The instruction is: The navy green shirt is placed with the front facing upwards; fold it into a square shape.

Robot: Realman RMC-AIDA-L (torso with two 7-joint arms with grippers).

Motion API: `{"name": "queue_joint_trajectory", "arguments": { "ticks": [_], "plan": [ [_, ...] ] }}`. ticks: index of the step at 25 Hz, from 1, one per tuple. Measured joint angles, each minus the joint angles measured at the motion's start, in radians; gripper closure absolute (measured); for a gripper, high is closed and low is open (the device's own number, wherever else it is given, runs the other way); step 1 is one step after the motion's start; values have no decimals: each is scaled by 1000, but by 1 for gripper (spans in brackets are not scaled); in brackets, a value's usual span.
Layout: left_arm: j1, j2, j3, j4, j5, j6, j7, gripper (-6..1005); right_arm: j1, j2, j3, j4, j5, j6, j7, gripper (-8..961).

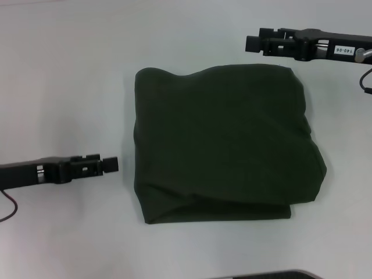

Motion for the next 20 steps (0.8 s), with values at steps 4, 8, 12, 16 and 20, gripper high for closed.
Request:
{"name": "queue_joint_trajectory", "arguments": {
  "ticks": [4,8,12,16,20],
  "plan": [
    [-16,2,9,2,48,-9,-42,81,0,-1,2,-7,0,0,10,54],
    [-30,3,38,2,65,-10,-69,81,-1,-2,2,-16,2,0,20,53],
    [-50,3,67,-5,76,-12,-79,81,-1,-2,2,-36,3,1,35,59],
    [-64,-3,85,-12,77,-17,-81,81,0,-2,2,-38,3,1,43,58],
    [-77,-5,97,-26,77,-25,-81,81,3,-1,2,-39,4,1,45,59]
  ]
}}
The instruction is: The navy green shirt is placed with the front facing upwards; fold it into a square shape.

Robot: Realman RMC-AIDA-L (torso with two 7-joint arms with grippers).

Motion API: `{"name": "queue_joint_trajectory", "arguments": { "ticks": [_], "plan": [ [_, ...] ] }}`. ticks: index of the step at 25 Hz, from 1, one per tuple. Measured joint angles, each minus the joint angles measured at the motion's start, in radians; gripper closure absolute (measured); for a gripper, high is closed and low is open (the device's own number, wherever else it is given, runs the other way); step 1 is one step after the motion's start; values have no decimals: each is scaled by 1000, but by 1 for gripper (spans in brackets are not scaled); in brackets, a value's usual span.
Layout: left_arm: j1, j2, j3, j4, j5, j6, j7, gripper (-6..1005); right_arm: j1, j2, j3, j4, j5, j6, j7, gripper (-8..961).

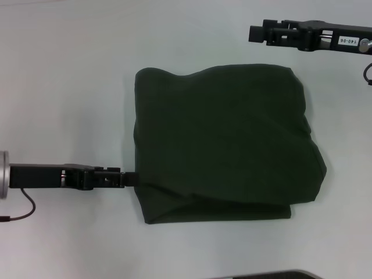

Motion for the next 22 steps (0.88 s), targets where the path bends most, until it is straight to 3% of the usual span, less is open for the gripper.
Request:
{"name": "queue_joint_trajectory", "arguments": {
  "ticks": [22],
  "plan": [
    [-47,-11,56,-51,1,-65,-18,81,2,2,0,0,1,0,11,59]
  ]
}}
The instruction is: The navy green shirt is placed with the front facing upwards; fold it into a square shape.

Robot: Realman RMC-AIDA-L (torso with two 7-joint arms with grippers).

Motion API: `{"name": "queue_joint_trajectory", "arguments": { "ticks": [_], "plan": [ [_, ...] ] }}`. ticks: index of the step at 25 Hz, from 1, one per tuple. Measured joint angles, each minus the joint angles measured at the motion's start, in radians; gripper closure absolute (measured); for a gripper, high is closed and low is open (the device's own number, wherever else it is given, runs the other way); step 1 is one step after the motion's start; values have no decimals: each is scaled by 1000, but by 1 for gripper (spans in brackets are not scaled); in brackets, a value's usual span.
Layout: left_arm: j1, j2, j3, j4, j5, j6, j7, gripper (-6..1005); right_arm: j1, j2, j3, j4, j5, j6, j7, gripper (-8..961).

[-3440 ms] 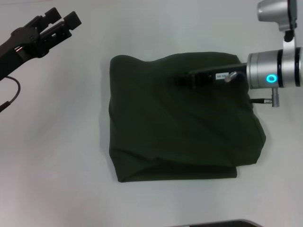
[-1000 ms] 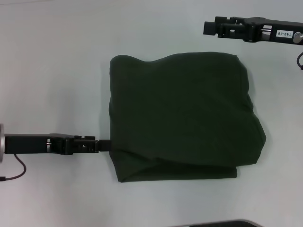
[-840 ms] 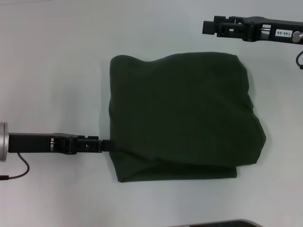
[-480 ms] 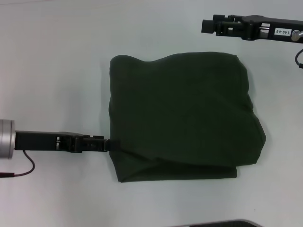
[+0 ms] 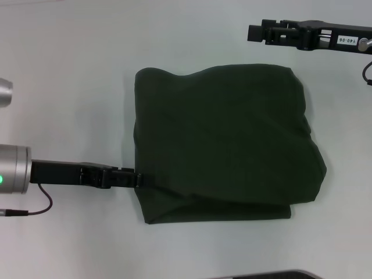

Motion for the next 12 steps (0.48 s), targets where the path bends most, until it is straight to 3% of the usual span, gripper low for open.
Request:
{"name": "queue_joint_trajectory", "arguments": {
  "ticks": [12],
  "plan": [
    [-6,-7,27,-9,-1,-36,-1,82,0,1,0,0,0,-3,3,58]
  ]
}}
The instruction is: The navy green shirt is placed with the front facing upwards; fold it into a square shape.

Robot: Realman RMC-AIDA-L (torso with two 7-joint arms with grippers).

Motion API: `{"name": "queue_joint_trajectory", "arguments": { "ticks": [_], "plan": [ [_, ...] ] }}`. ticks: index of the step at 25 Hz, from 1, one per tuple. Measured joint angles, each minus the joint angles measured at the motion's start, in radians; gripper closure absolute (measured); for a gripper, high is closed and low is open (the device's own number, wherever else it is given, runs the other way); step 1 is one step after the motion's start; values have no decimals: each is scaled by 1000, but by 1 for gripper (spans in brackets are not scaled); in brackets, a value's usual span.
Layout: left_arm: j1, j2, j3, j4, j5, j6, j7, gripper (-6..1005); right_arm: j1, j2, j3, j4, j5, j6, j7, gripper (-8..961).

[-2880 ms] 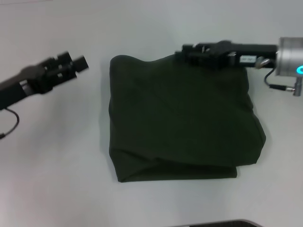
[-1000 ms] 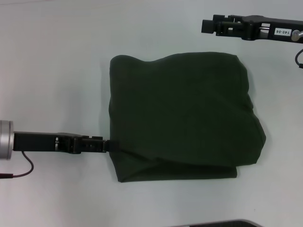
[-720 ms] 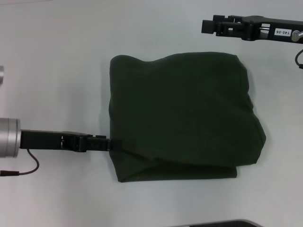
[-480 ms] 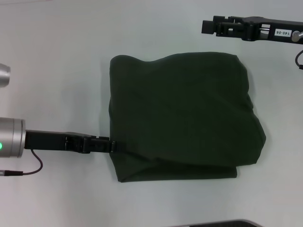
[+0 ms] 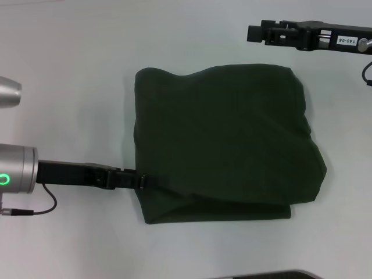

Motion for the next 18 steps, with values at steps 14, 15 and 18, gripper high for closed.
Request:
{"name": "queue_joint_trajectory", "arguments": {
  "ticks": [14,15,18],
  "plan": [
    [-11,-6,4,-2,-1,-15,2,82,-1,0,0,0,0,-1,1,58],
    [-11,-6,5,-2,-1,-18,2,82,-1,1,0,0,0,-1,1,58],
    [-11,-7,17,-3,0,-26,0,82,0,2,0,0,0,1,1,58]
  ]
}}
